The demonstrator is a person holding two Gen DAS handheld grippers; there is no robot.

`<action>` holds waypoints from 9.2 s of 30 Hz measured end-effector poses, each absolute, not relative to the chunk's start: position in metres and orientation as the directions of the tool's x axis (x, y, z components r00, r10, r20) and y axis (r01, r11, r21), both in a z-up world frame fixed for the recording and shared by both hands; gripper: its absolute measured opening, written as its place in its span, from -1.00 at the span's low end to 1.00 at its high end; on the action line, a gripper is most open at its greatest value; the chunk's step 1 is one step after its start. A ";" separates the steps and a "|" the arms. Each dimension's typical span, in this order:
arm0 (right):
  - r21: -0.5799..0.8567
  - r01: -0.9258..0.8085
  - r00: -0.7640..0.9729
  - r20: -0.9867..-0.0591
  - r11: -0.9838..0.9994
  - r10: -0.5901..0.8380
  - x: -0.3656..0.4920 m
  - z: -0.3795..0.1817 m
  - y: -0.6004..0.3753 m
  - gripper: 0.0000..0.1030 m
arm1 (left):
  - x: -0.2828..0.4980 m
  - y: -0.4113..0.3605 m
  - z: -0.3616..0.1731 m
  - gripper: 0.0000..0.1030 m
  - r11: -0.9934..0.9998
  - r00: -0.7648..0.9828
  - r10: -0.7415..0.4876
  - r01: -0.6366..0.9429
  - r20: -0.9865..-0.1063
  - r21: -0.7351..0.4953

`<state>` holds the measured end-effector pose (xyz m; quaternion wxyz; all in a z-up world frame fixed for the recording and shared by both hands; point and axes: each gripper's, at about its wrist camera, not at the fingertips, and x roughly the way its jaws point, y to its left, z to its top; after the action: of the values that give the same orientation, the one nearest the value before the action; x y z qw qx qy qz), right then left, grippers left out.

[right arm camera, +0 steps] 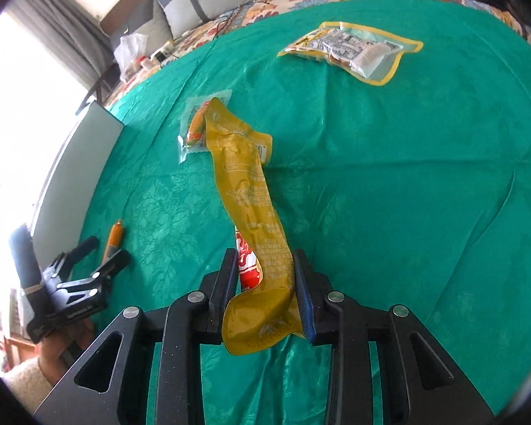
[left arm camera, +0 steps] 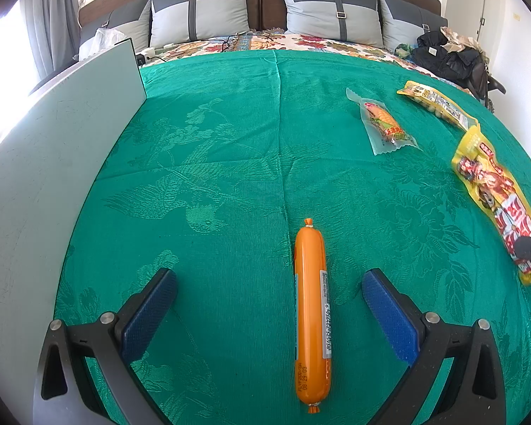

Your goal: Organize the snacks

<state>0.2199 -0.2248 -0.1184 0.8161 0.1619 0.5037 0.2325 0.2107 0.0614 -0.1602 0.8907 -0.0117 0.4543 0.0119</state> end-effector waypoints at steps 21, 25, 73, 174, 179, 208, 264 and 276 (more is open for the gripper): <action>0.280 -0.044 0.627 -0.740 0.959 0.244 0.162 -0.104 -0.281 0.39 | 0.213 0.062 -0.160 1.00 1.000 0.587 -0.004 -0.008 -0.810 -0.010; 0.135 -0.075 0.670 -0.727 0.988 0.150 0.157 -0.103 -0.274 0.42 | 0.213 0.061 -0.159 1.00 1.000 0.587 -0.003 -0.007 -0.810 -0.009; 0.146 -0.268 0.684 -0.667 0.952 0.295 0.160 -0.087 -0.259 0.48 | 0.213 0.062 -0.159 1.00 1.000 0.587 -0.003 -0.009 -0.810 -0.010; 0.359 -0.559 0.330 -0.731 0.748 0.598 0.160 0.009 0.073 0.41 | 0.064 0.308 -0.002 0.83 0.924 0.627 0.051 -0.326 -0.778 -0.202; 0.119 -0.559 0.497 -0.744 0.821 0.446 0.160 0.000 0.013 0.42 | 0.083 0.242 0.008 0.83 0.964 0.635 -0.010 -0.200 -0.772 -0.177; -0.054 -0.074 0.679 -0.734 0.996 0.011 0.200 -0.114 -0.274 0.43 | 0.154 -0.006 -0.102 0.83 0.984 0.456 -0.176 0.077 -0.872 -0.159; -0.019 -0.091 0.665 -0.745 0.996 0.047 0.202 -0.124 -0.274 0.75 | 0.300 -0.003 -0.127 -0.12 0.995 0.438 -0.087 0.076 -0.895 -0.059; -0.018 -0.091 0.664 -0.746 0.996 0.047 0.202 -0.124 -0.274 0.77 | 0.230 -0.004 -0.143 0.57 0.995 0.480 -0.031 0.102 -0.877 0.021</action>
<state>0.2017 -0.2744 -0.1237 0.9118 -0.0269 0.4080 0.0376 0.2304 -0.0037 -0.1432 0.8595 0.0352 0.5085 -0.0388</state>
